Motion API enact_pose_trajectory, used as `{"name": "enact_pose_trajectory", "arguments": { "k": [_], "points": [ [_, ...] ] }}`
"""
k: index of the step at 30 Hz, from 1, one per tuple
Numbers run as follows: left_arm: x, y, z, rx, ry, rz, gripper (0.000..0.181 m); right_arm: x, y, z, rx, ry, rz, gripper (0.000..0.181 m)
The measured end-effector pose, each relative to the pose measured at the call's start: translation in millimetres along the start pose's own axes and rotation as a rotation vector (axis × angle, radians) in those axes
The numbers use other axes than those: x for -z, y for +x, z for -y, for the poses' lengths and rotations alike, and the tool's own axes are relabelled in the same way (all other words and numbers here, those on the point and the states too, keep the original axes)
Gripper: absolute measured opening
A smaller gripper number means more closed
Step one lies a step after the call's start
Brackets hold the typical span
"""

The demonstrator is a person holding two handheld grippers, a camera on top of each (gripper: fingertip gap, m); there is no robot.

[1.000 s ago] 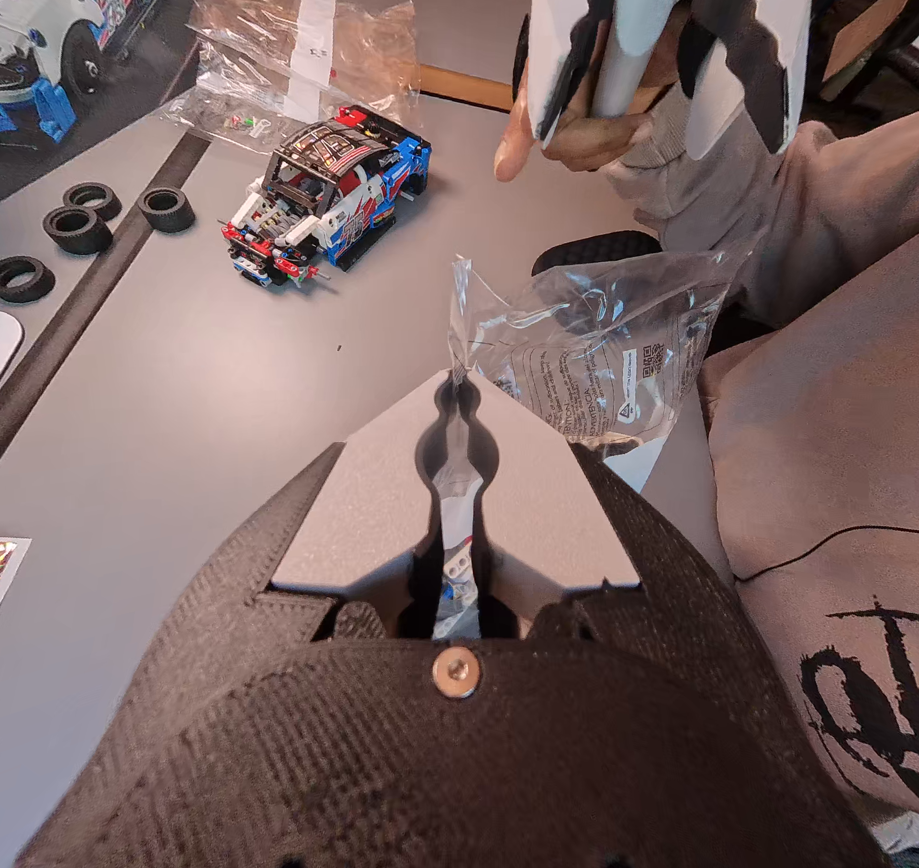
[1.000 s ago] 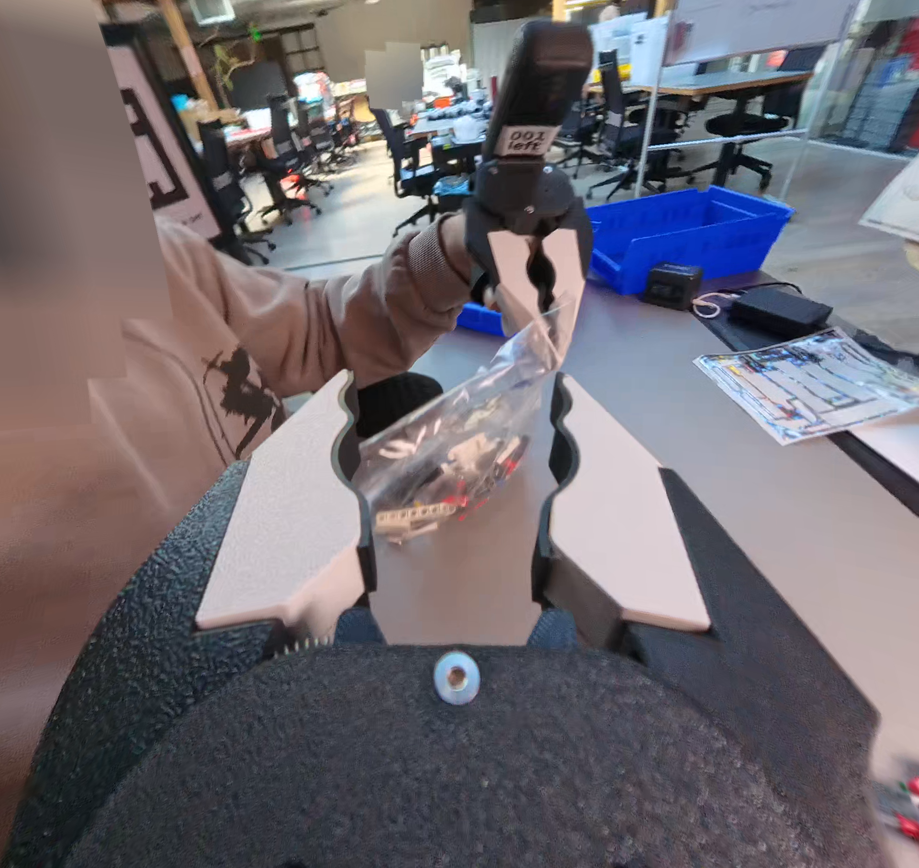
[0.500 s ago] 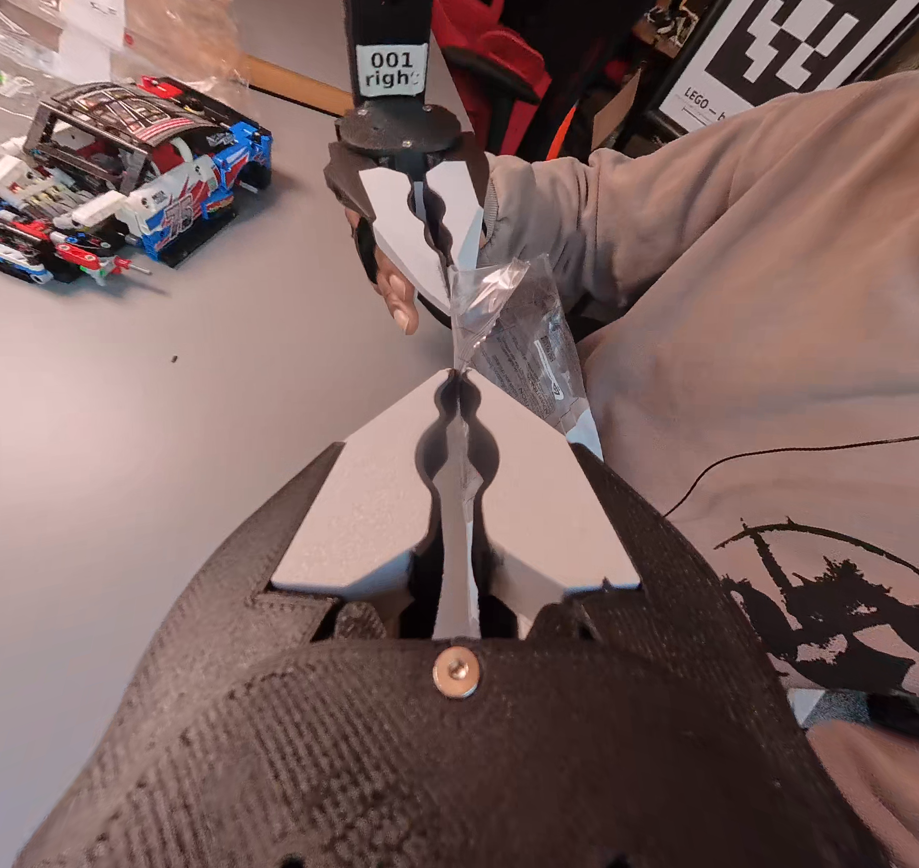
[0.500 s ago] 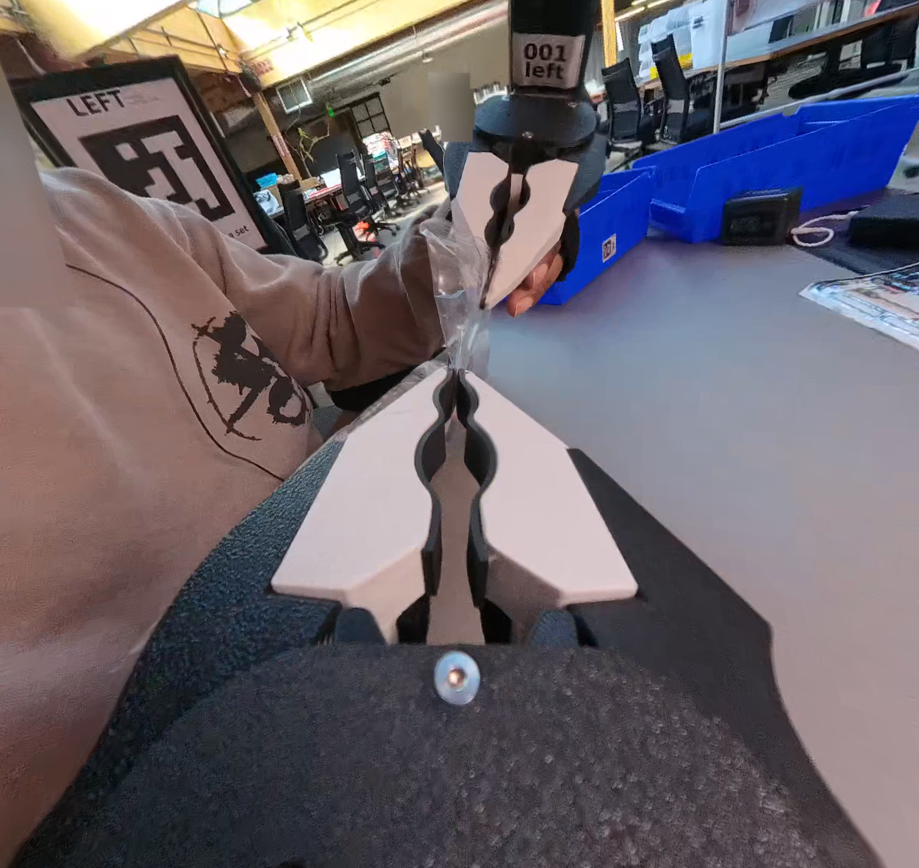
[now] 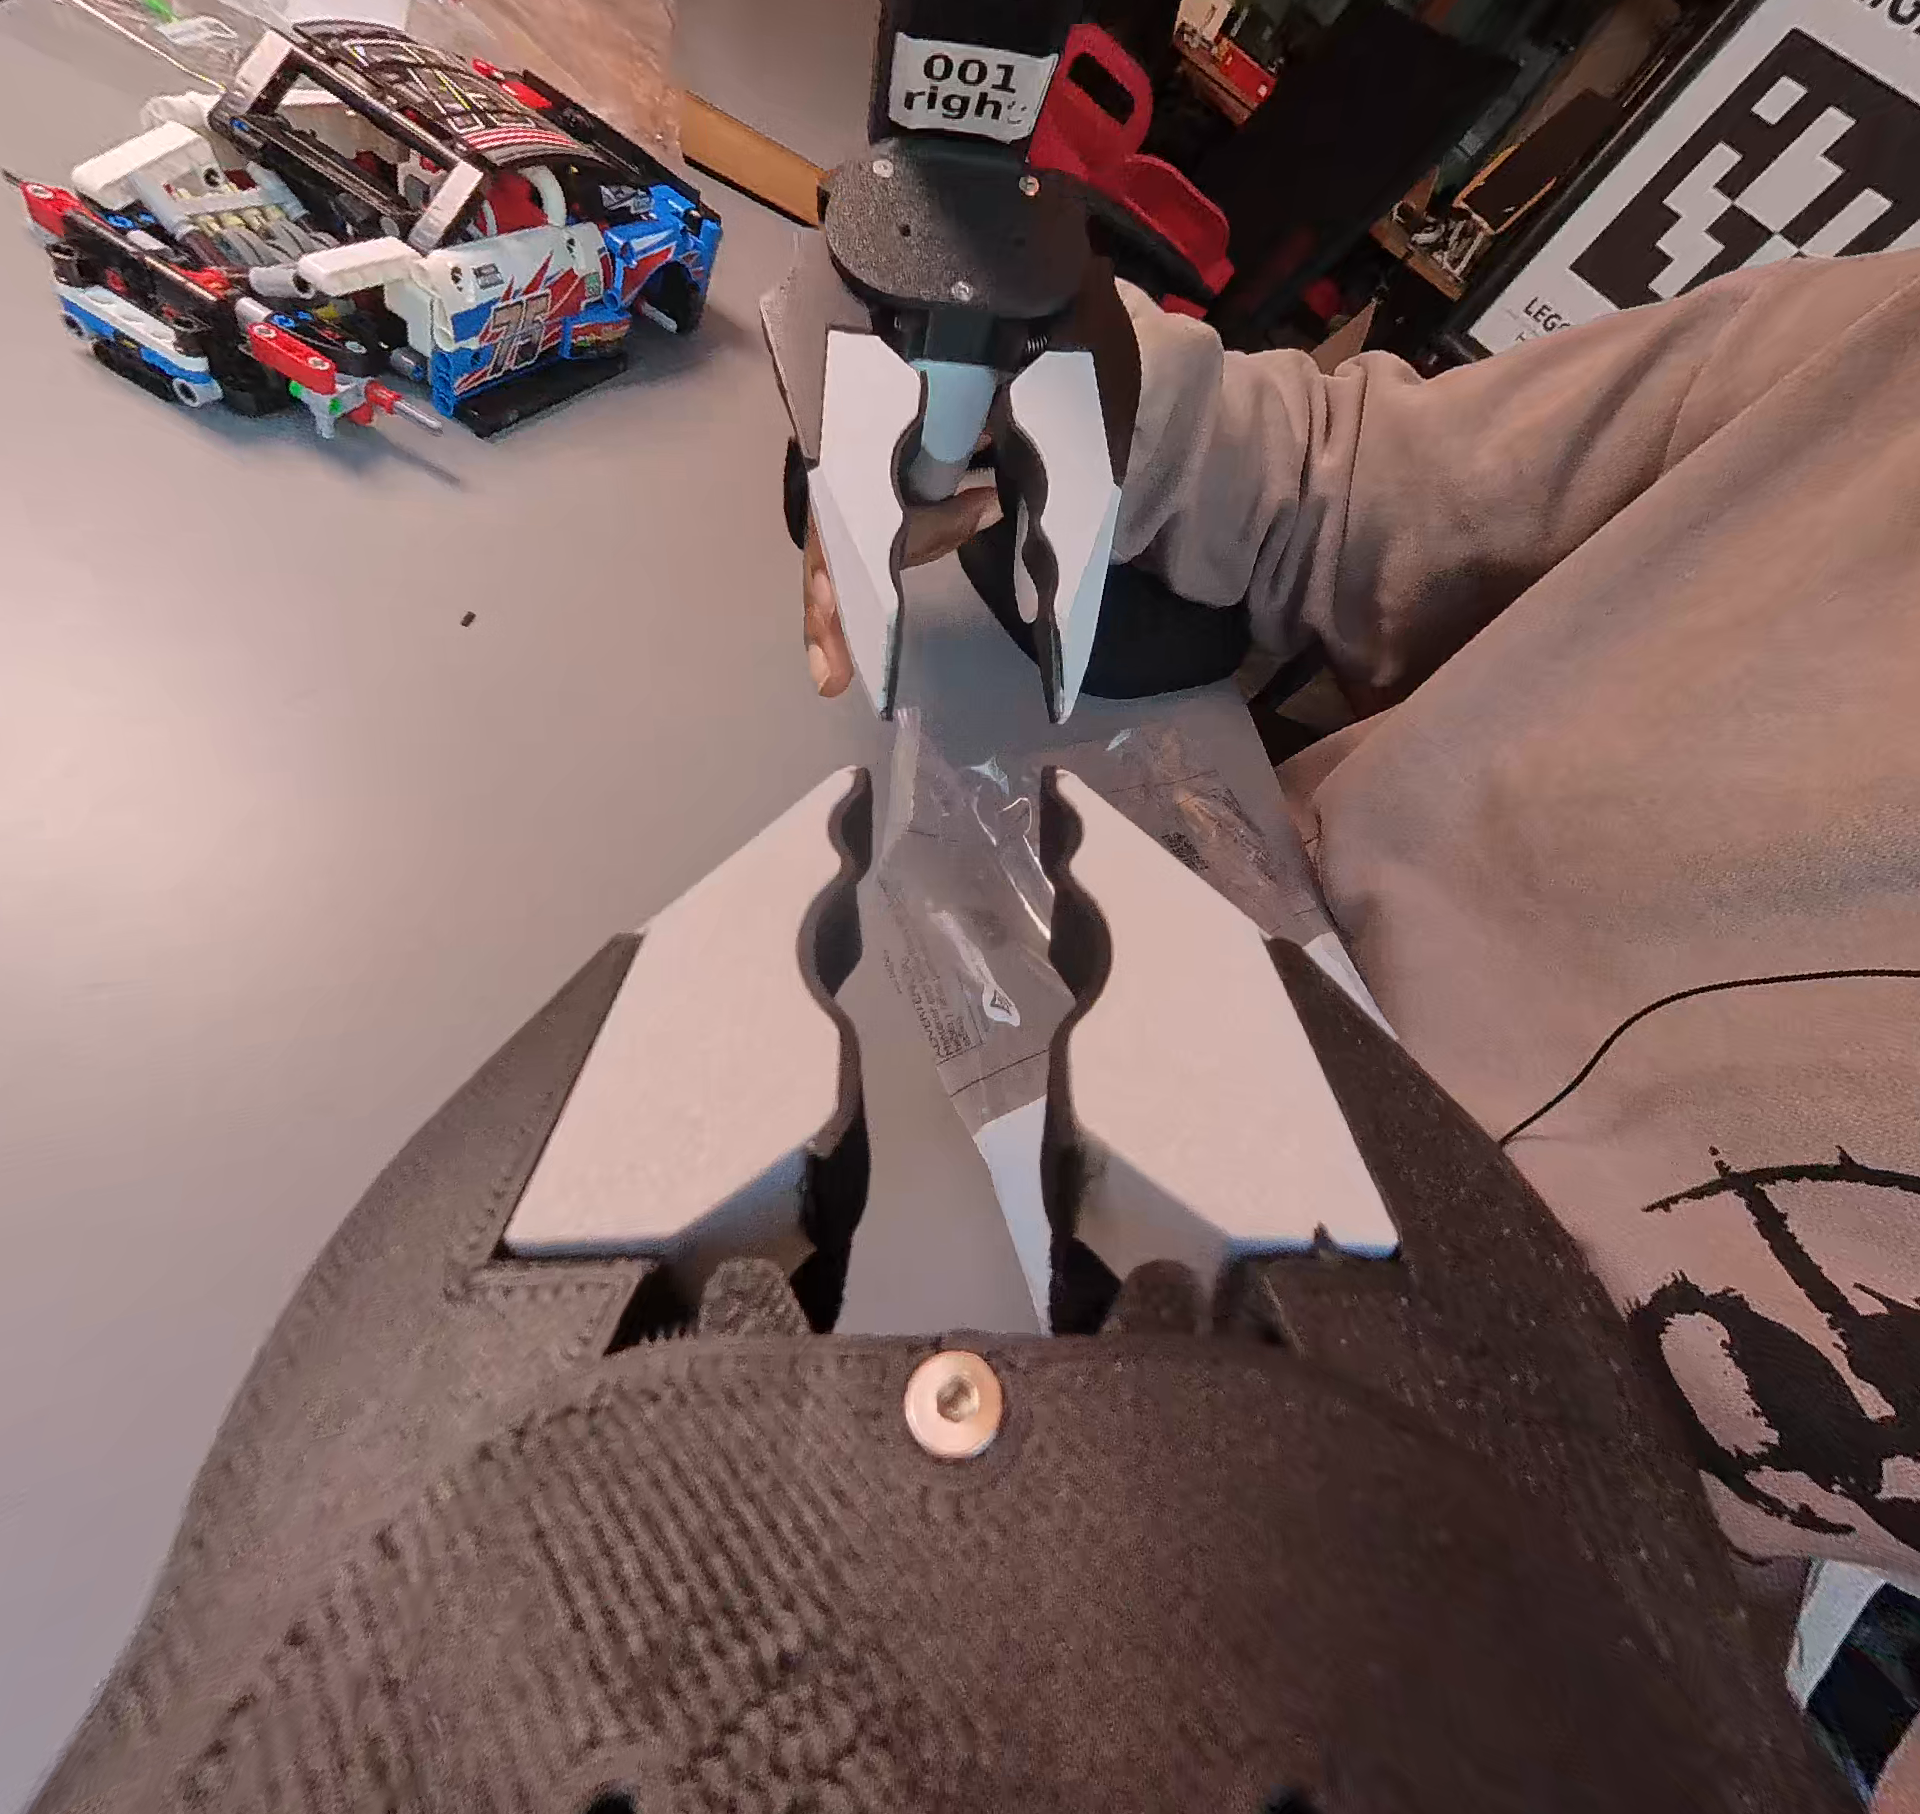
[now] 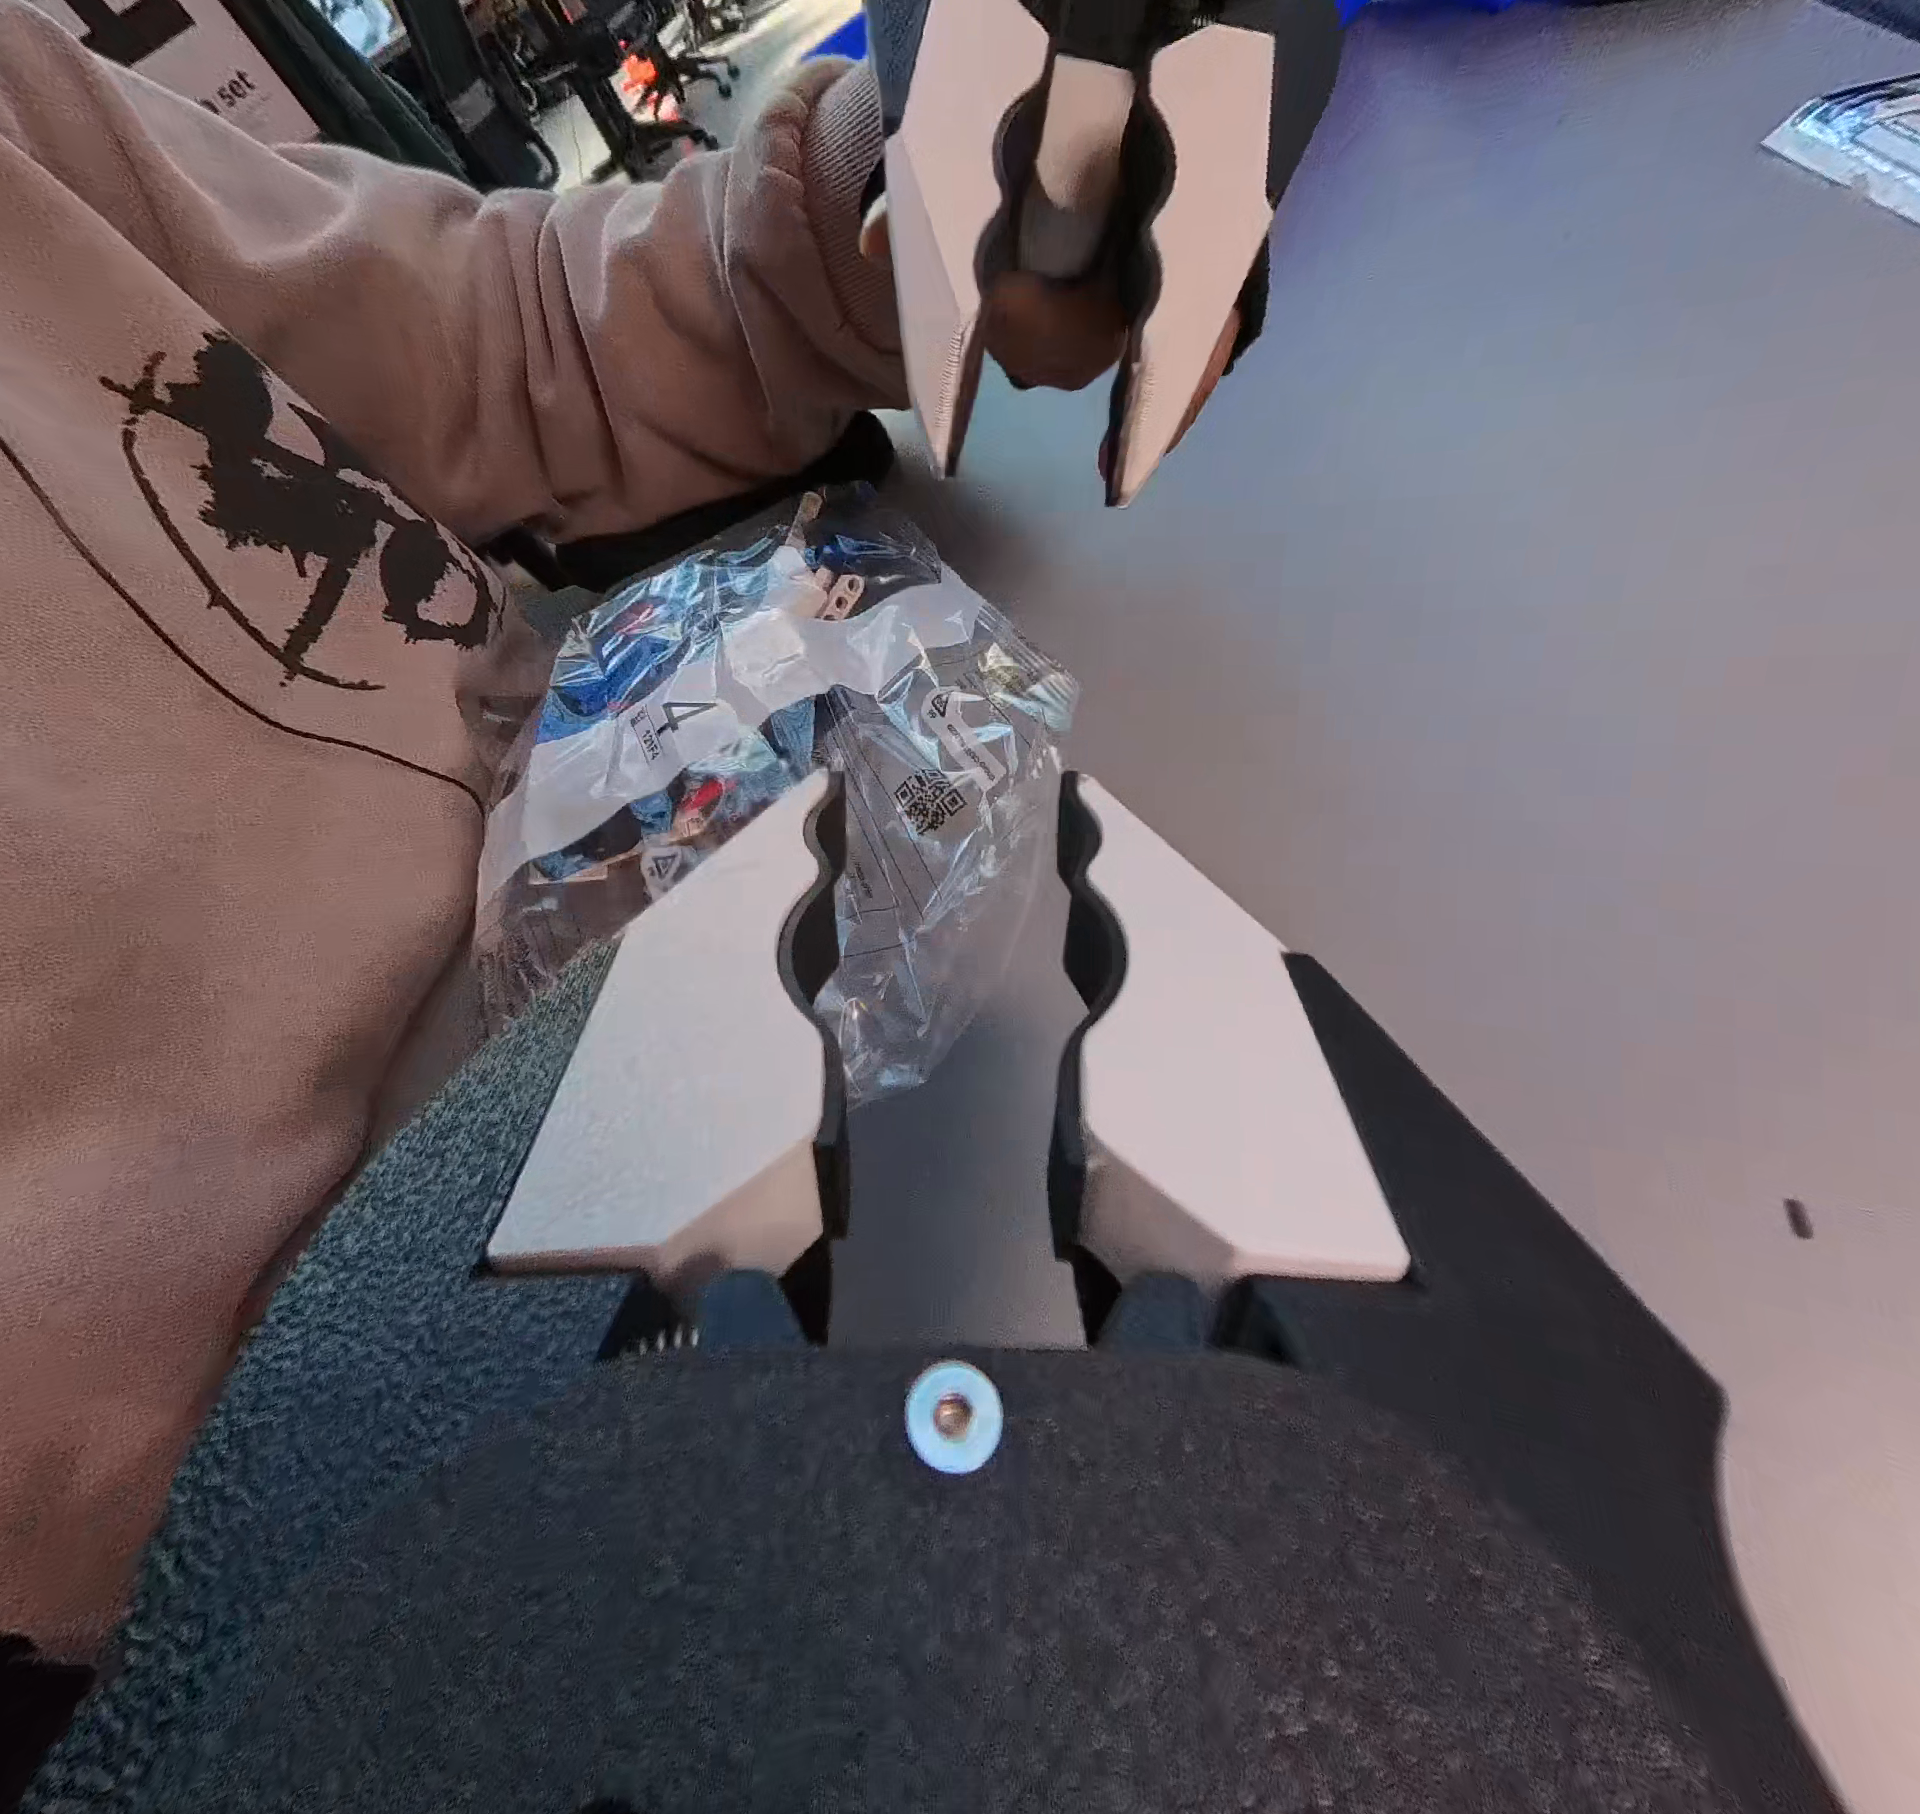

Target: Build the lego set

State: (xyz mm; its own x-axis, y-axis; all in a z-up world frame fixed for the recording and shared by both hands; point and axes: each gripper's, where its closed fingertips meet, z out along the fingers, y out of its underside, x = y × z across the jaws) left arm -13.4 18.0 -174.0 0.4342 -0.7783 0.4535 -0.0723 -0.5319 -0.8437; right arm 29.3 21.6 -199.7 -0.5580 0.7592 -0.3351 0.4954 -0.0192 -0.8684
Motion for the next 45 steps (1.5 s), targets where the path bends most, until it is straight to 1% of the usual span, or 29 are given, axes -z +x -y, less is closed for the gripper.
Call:
{"name": "enact_pose_trajectory", "arguments": {
  "k": [2, 4, 5, 7, 9, 10, 12, 14, 16, 17, 18, 19, 21, 24, 26, 28, 30, 31, 33, 35, 39, 45],
  "points": [
    [0, -6, -7, 0.015, -0.019, 0.015, 0.039, -3, 11, -1, 0.007, -0.045, -0.024, 0.040],
    [-6, -14, -20, 0.037, -0.066, 0.037, 0.040, -10, 19, -3, 0.016, -0.095, -0.033, 0.039],
    [-10, -16, -27, 0.049, -0.092, 0.035, 0.041, -13, 22, -2, 0.018, -0.101, -0.034, 0.035],
    [-19, -18, -36, 0.067, -0.124, 0.033, 0.037, -18, 27, -5, 0.008, -0.139, -0.033, 0.013],
    [-27, -21, -43, 0.077, -0.154, 0.039, 0.036, -20, 34, -11, 0.030, -0.165, -0.065, 0.003],
    [-31, -23, -46, 0.078, -0.170, 0.045, 0.034, -19, 35, -13, 0.037, -0.173, -0.075, 0.004],
    [-39, -28, -53, 0.078, -0.200, 0.069, 0.031, -15, 38, -14, 0.033, -0.158, -0.084, 0.011],
    [-46, -31, -58, 0.068, -0.225, 0.082, 0.023, -9, 40, -13, 0.019, -0.133, -0.082, 0.017],
    [-52, -31, -57, 0.056, -0.222, 0.082, 0.008, -7, 34, -19, 0.001, -0.146, -0.036, 0.023],
    [-53, -30, -55, 0.050, -0.215, 0.077, 0.002, -9, 36, -22, -0.001, -0.152, -0.039, 0.021],
    [-54, -28, -53, 0.043, -0.209, 0.067, 0.000, -11, 35, -25, -0.004, -0.153, -0.031, 0.014],
    [-54, -25, -52, 0.041, -0.209, 0.055, 0.000, -13, 30, -25, -0.008, -0.141, 0.006, 0.005],
    [-51, -19, -48, 0.061, -0.192, 0.022, 0.000, -13, 20, -17, 0.000, -0.080, 0.058, 0.000],
    [-45, -12, -36, 0.181, -0.112, -0.042, 0.000, -9, 16, -3, 0.058, 0.012, 0.060, 0.000],
    [-44, -14, -34, 0.236, -0.080, -0.049, 0.000, -9, 19, -1, 0.078, 0.039, 0.031, 0.000],
    [-45, -16, -37, 0.208, -0.087, -0.027, 0.000, -10, 19, -5, 0.090, 0.032, 0.018, 0.000],
    [-47, -17, -36, 0.150, -0.082, 0.006, 0.012, -10, 19, -6, 0.085, 0.040, 0.015, 0.000],
    [-48, -17, -34, 0.128, -0.077, 0.015, 0.015, -9, 19, -7, 0.087, 0.041, 0.011, 0.000],
    [-51, -15, -31, 0.093, -0.076, 0.024, 0.012, -8, 18, -7, 0.089, 0.052, 0.005, 0.000],
    [-54, -16, -32, 0.076, -0.076, 0.036, 0.000, -8, 18, -7, 0.093, 0.050, 0.004, 0.000],
    [-55, -12, -32, 0.104, -0.074, -0.005, 0.000, -6, 16, -6, 0.072, 0.051, 0.029, 0.003],
    [-56, -10, -36, 0.103, -0.101, -0.016, 0.000, -8, 14, -8, 0.072, 0.038, 0.047, 0.003]
  ]
}}
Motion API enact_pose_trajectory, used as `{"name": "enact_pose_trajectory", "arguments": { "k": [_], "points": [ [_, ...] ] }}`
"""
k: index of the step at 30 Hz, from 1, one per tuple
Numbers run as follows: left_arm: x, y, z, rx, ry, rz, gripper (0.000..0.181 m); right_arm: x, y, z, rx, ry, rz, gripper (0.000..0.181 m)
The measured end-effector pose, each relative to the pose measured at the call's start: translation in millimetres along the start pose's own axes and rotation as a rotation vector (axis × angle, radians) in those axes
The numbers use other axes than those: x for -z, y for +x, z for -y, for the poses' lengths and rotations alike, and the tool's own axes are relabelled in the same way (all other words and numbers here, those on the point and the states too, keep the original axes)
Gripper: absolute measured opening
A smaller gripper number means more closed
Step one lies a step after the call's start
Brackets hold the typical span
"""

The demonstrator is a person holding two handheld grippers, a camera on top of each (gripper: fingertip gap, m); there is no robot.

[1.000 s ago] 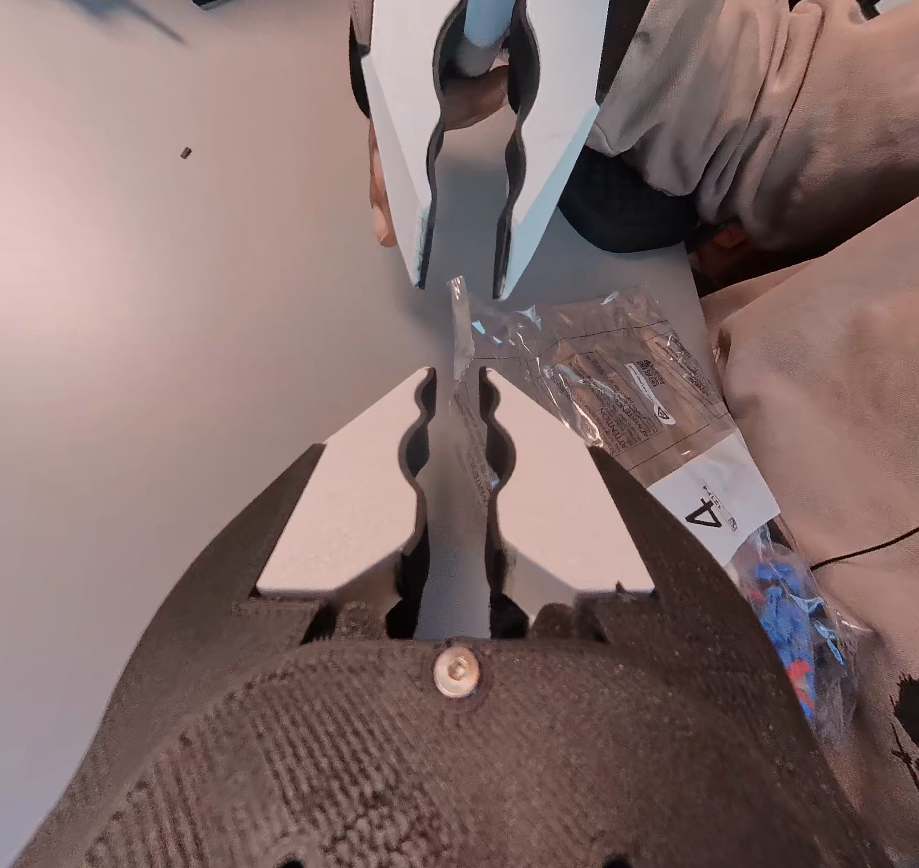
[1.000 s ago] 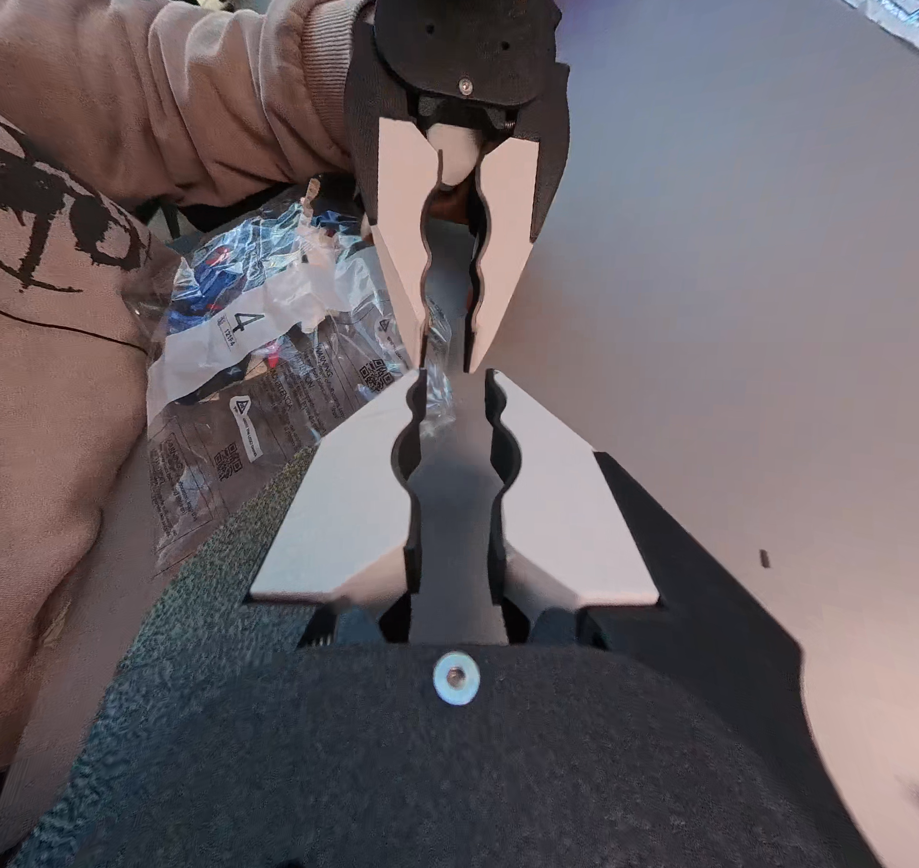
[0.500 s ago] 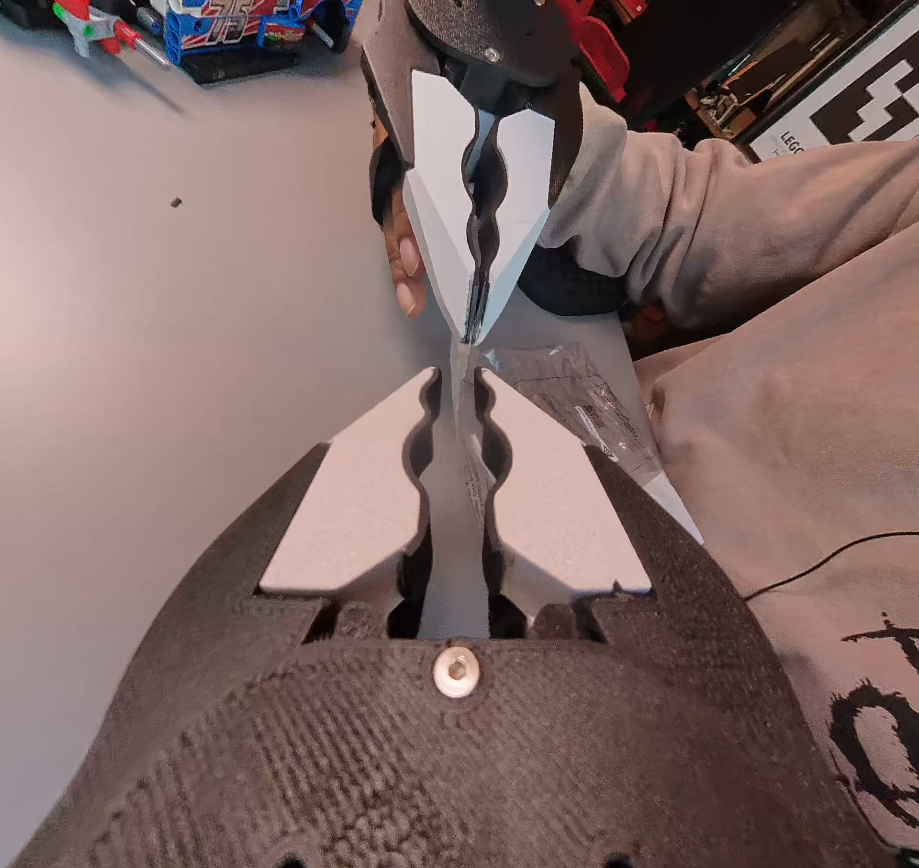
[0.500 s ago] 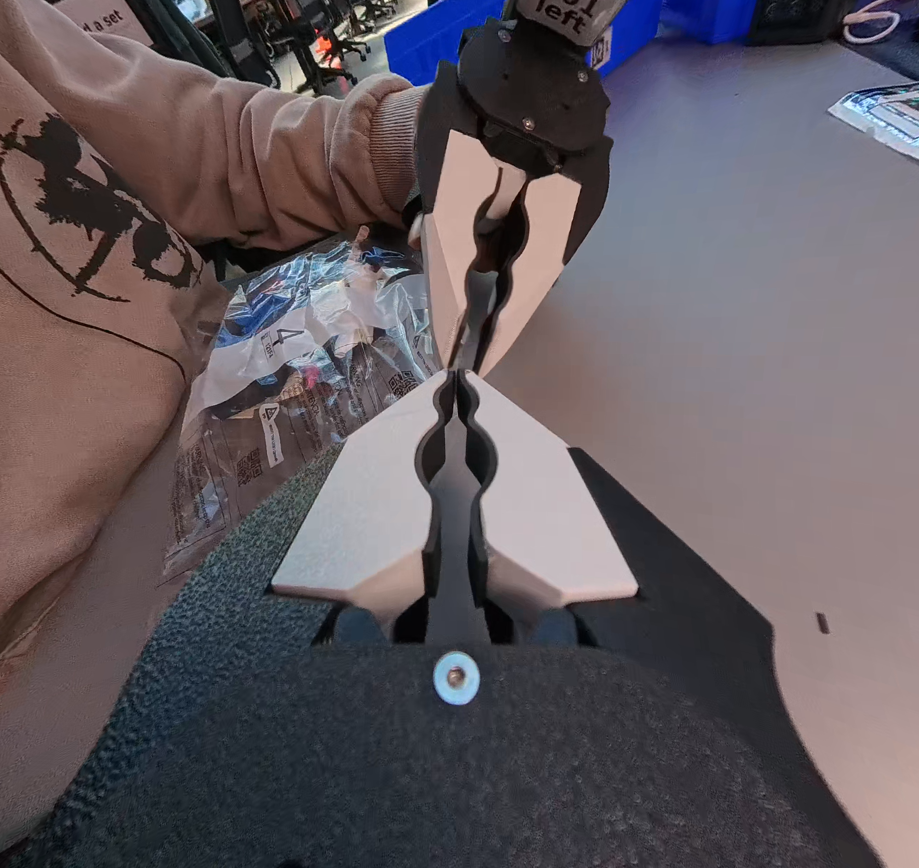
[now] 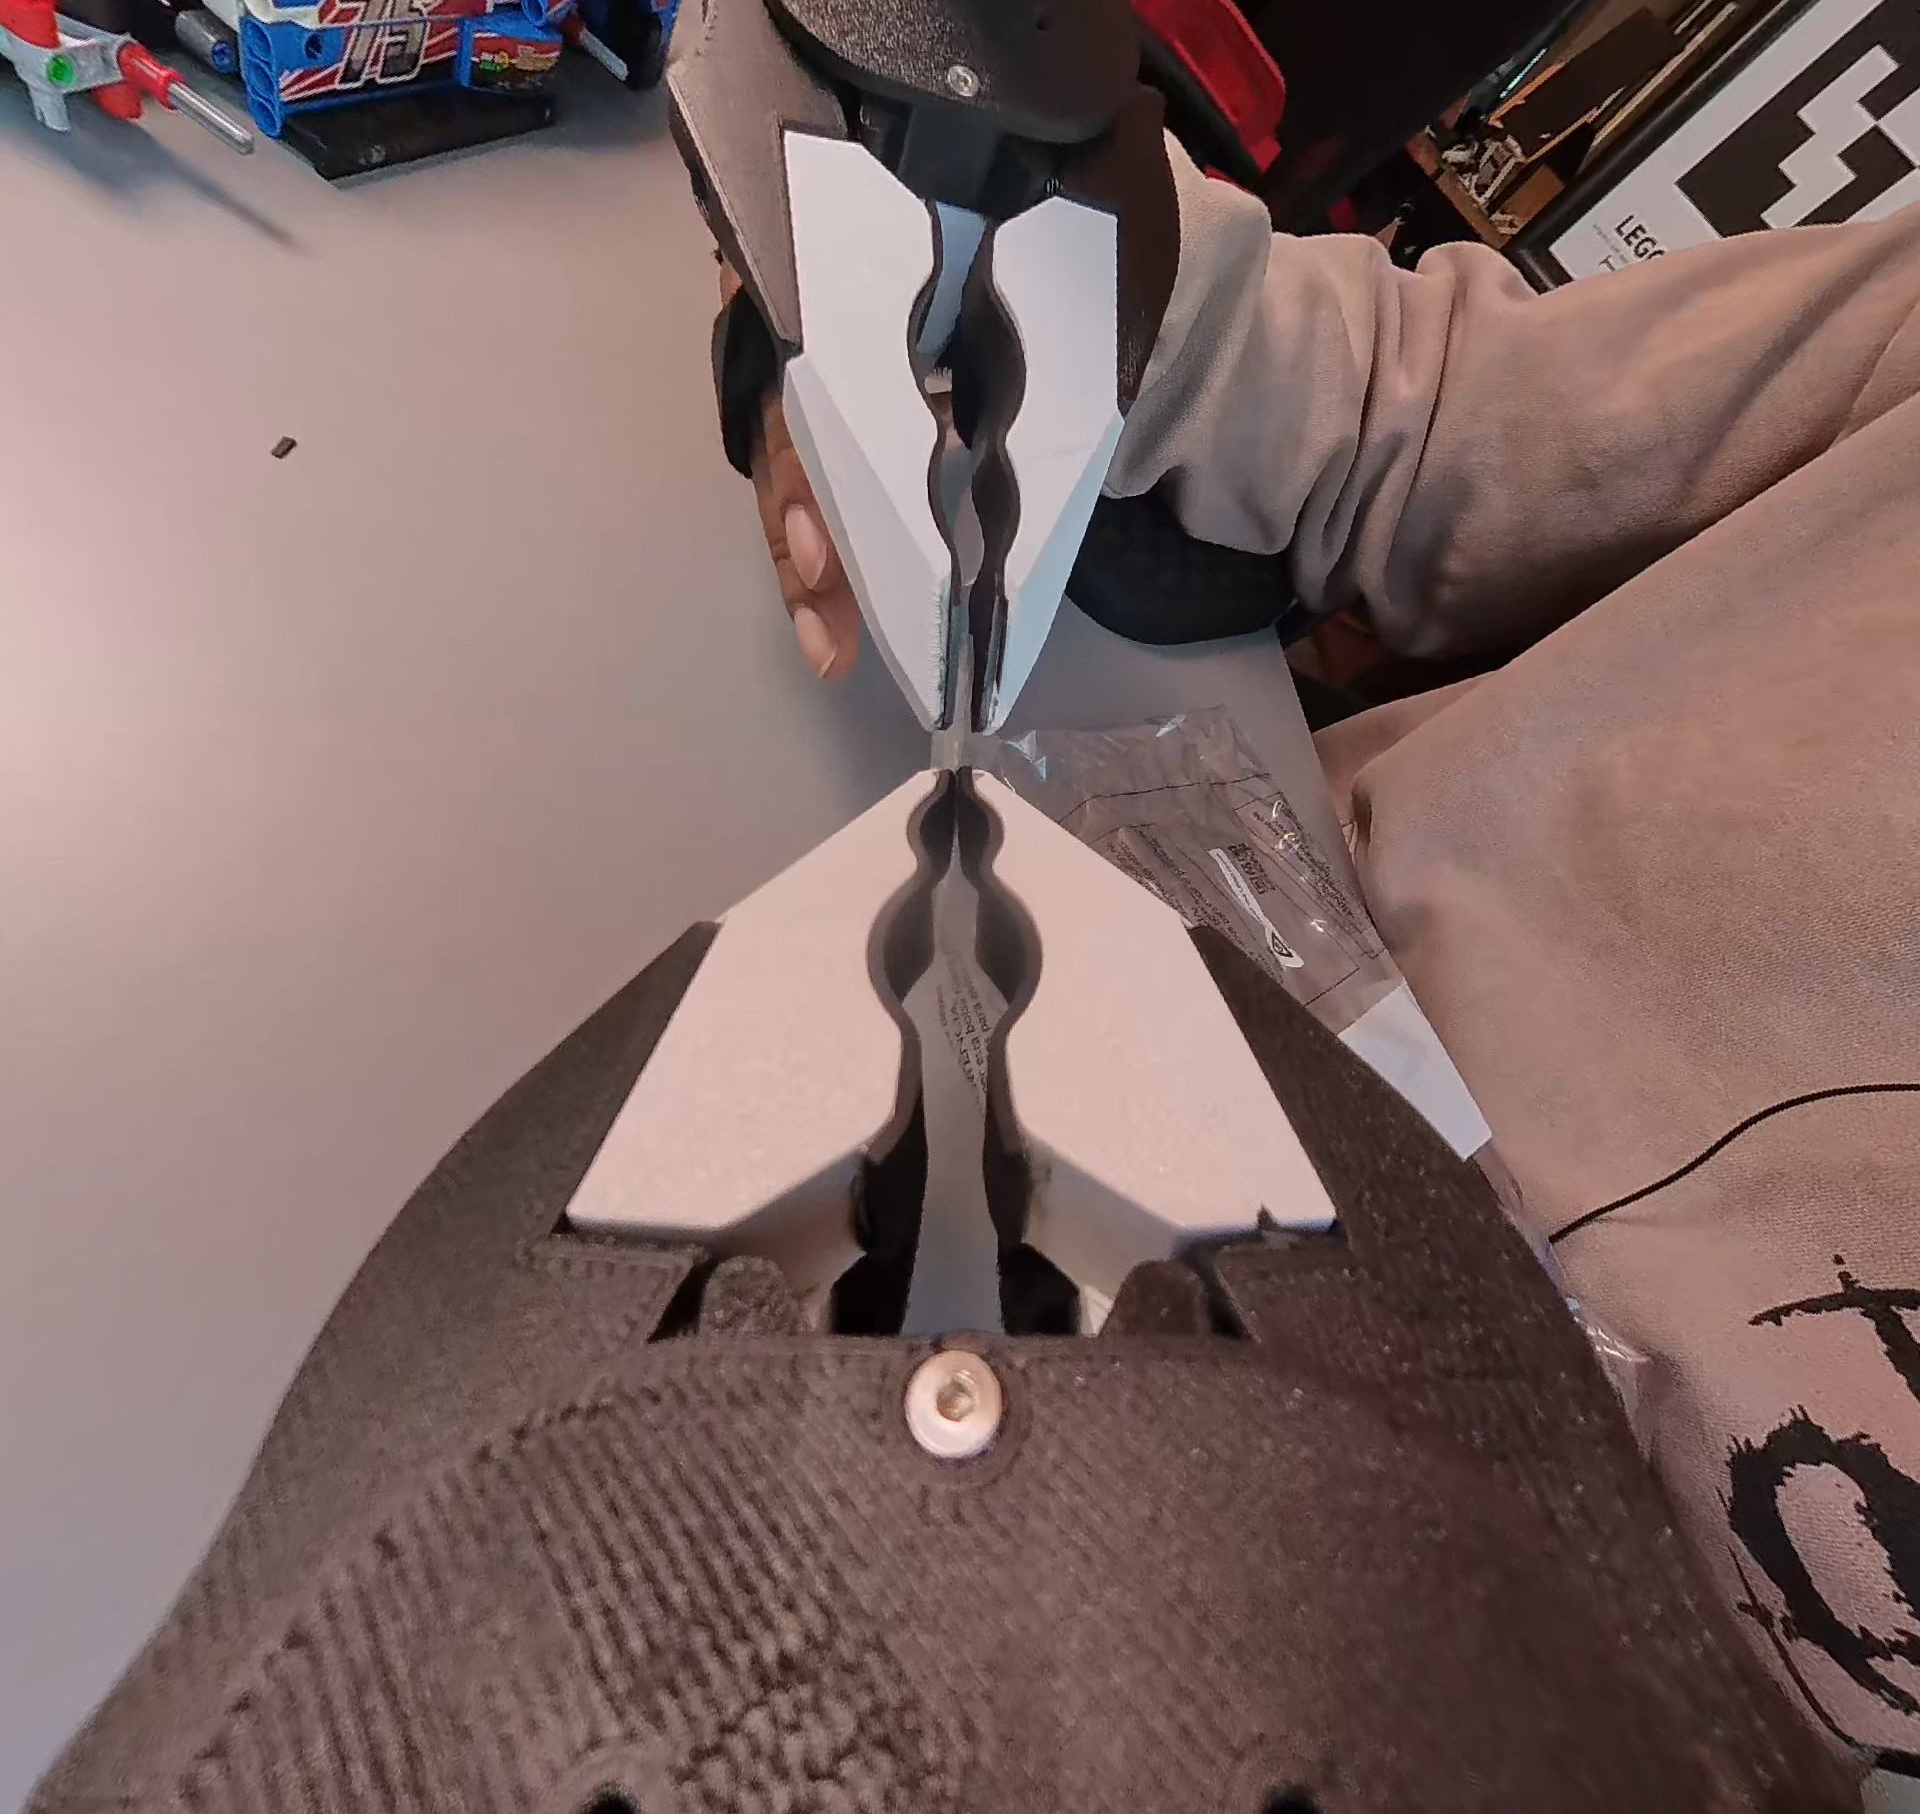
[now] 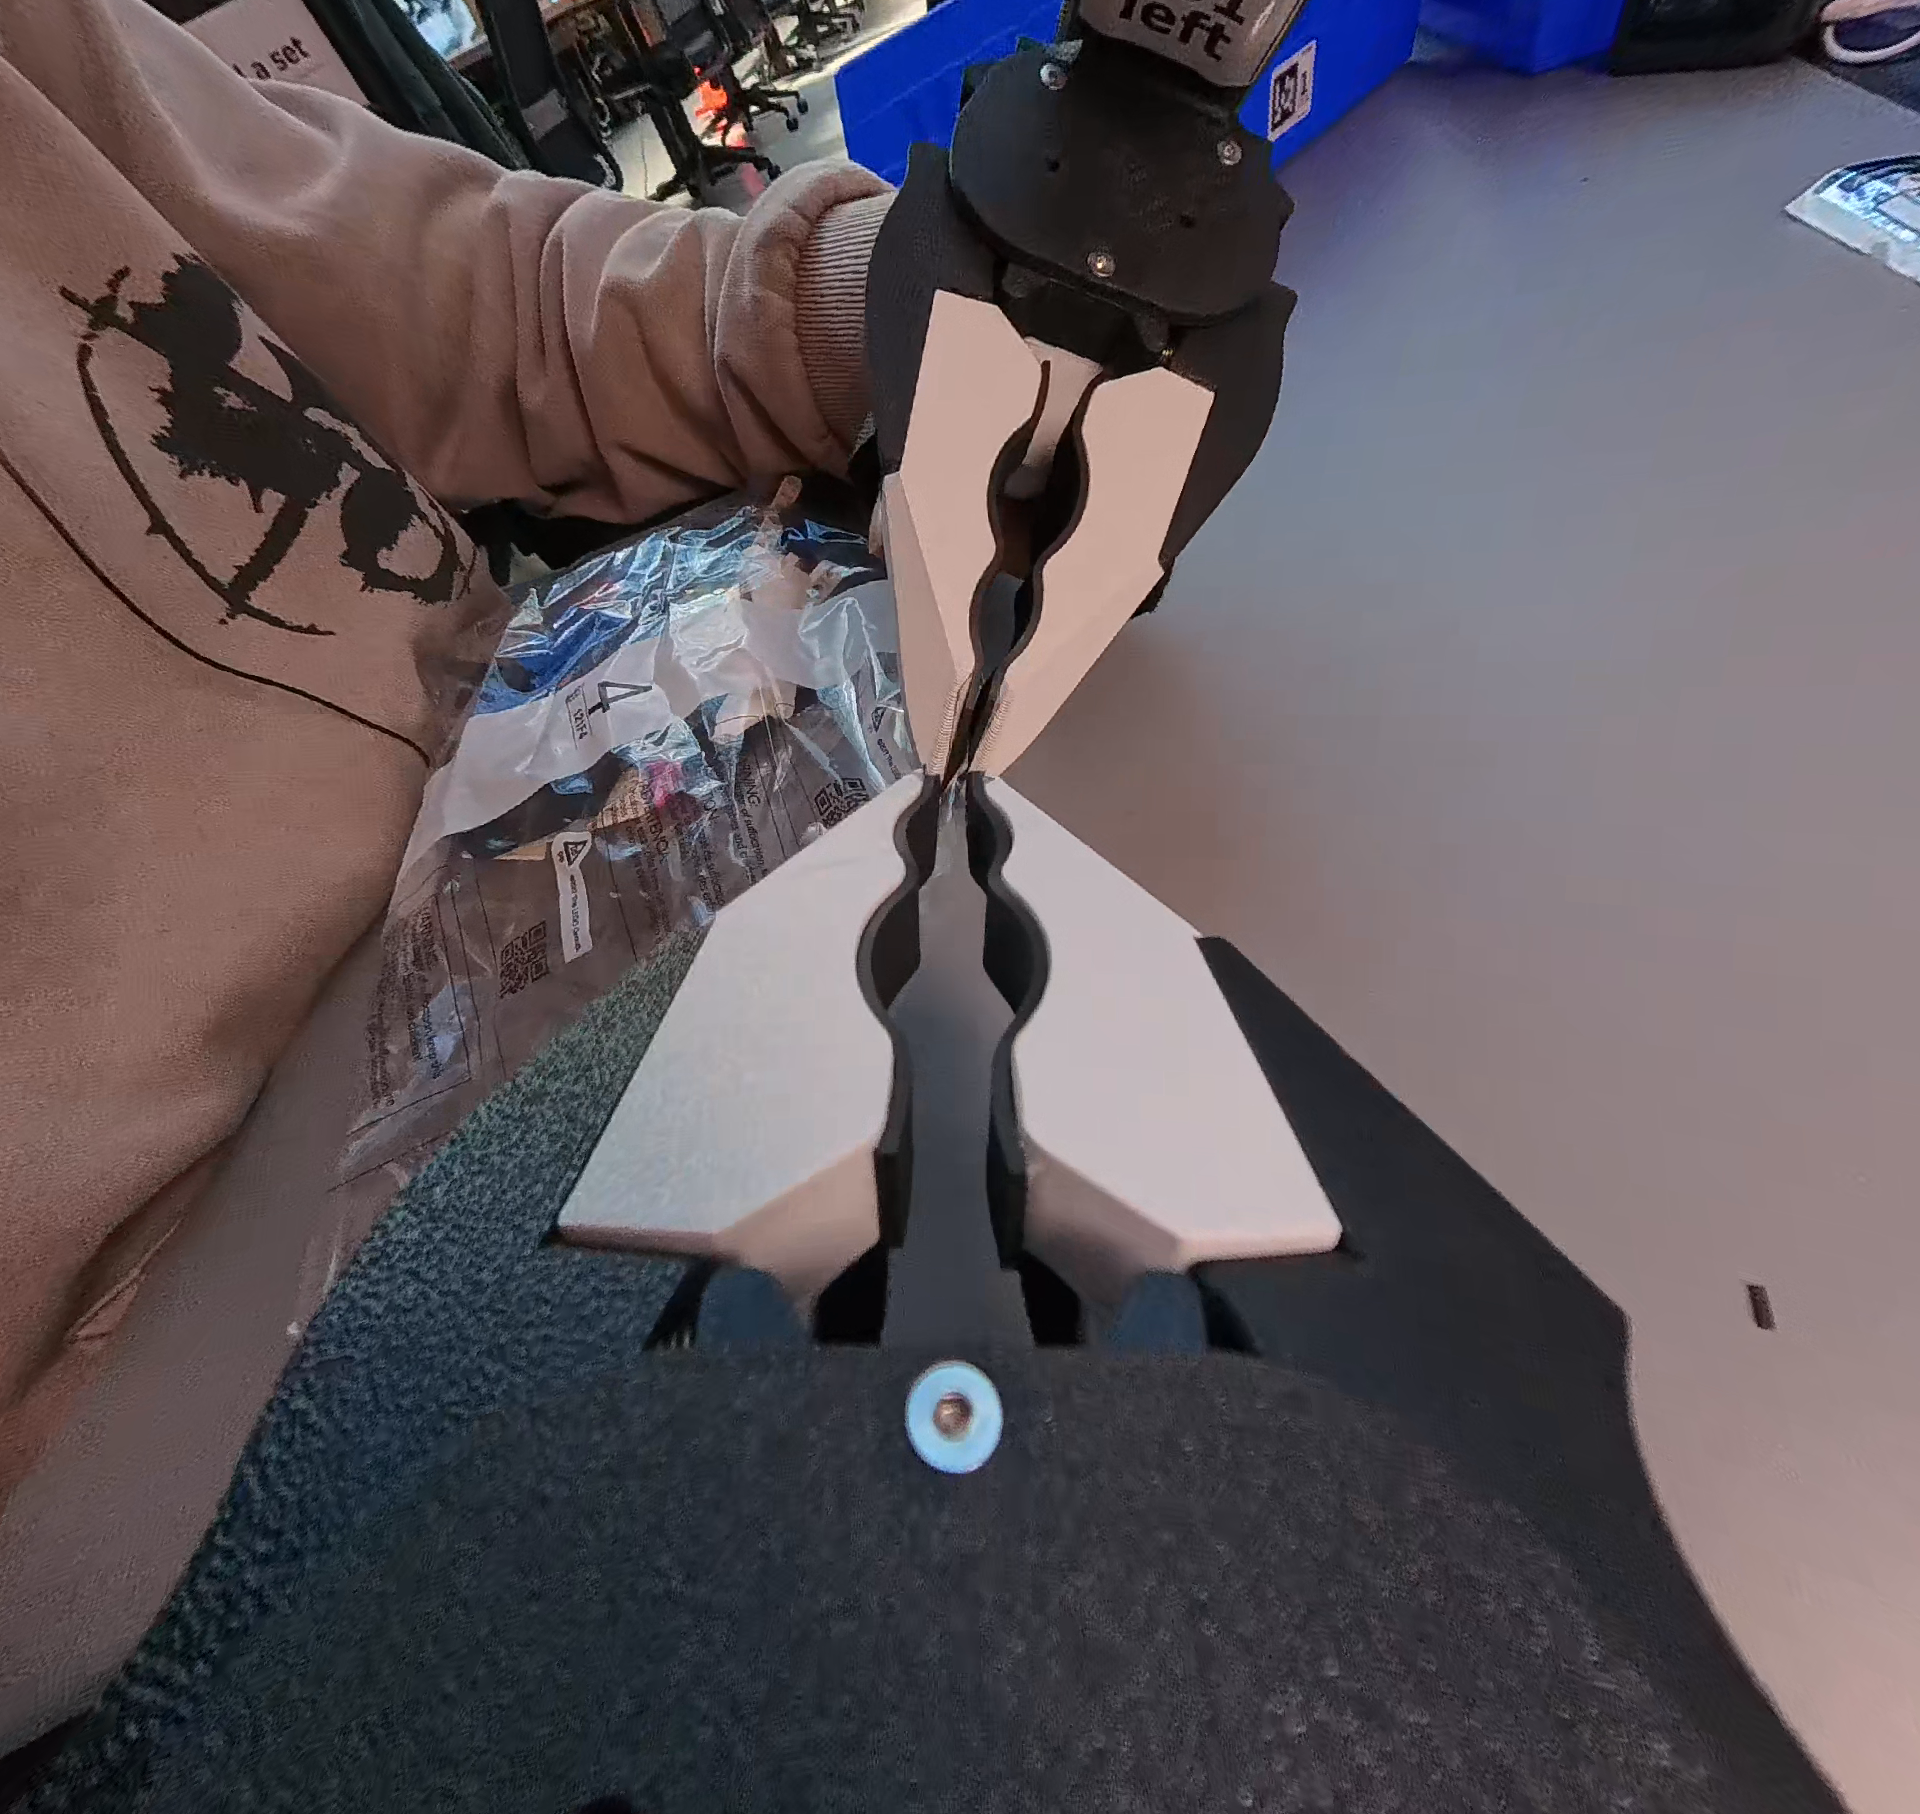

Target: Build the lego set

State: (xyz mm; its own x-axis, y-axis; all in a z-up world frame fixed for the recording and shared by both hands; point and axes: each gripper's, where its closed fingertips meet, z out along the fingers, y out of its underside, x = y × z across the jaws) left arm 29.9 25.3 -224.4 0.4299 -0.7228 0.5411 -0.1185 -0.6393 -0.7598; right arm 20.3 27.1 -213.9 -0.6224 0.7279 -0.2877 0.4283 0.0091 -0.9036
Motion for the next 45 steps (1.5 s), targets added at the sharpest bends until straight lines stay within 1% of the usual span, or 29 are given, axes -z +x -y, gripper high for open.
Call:
{"name": "enact_pose_trajectory", "arguments": {
  "k": [6, 10, 21, 22, 24, 25, 27, 29, 31, 34, 40, 45],
  "points": [
    [0, -1, -1, 0.004, -0.005, -0.001, 0.000, 0, 1, 1, -0.018, 0.011, 0.006, 0.004],
    [-1, -1, -3, 0.005, -0.011, 0.001, 0.000, 1, 1, 3, -0.022, 0.023, 0.007, 0.002],
    [0, -2, -4, -0.007, -0.011, 0.014, 0.000, 0, 1, 1, -0.015, 0.001, -0.007, 0.000],
    [0, -2, -3, -0.015, -0.005, 0.015, 0.001, 0, 1, 1, -0.013, 0.001, -0.008, 0.000],
    [0, -1, 0, -0.034, 0.017, 0.018, 0.009, -1, 1, -2, -0.002, -0.017, -0.015, 0.000],
    [0, -2, 1, -0.046, 0.021, 0.026, 0.011, -1, 0, -3, 0.006, -0.022, -0.016, 0.000],
    [-1, -2, 2, -0.071, 0.025, 0.038, 0.009, -2, -1, -3, 0.019, -0.024, -0.014, 0.000],
    [-3, -1, 2, -0.080, 0.028, 0.038, 0.001, -3, -1, -2, 0.030, -0.023, -0.020, 0.000],
    [-4, -1, 2, -0.079, 0.027, 0.040, 0.000, -3, 0, -3, 0.038, -0.029, -0.024, 0.000],
    [-3, -3, 3, -0.028, 0.040, 0.026, 0.000, -2, 2, -2, 0.070, -0.018, -0.050, 0.000],
    [2, -2, 9, 0.152, 0.094, -0.086, 0.000, -1, 4, 4, 0.283, -0.034, -0.154, 0.000],
    [1, -10, 6, 0.182, 0.084, -0.069, 0.000, -1, 10, -1, 0.374, -0.086, -0.210, 0.000]
  ]
}}
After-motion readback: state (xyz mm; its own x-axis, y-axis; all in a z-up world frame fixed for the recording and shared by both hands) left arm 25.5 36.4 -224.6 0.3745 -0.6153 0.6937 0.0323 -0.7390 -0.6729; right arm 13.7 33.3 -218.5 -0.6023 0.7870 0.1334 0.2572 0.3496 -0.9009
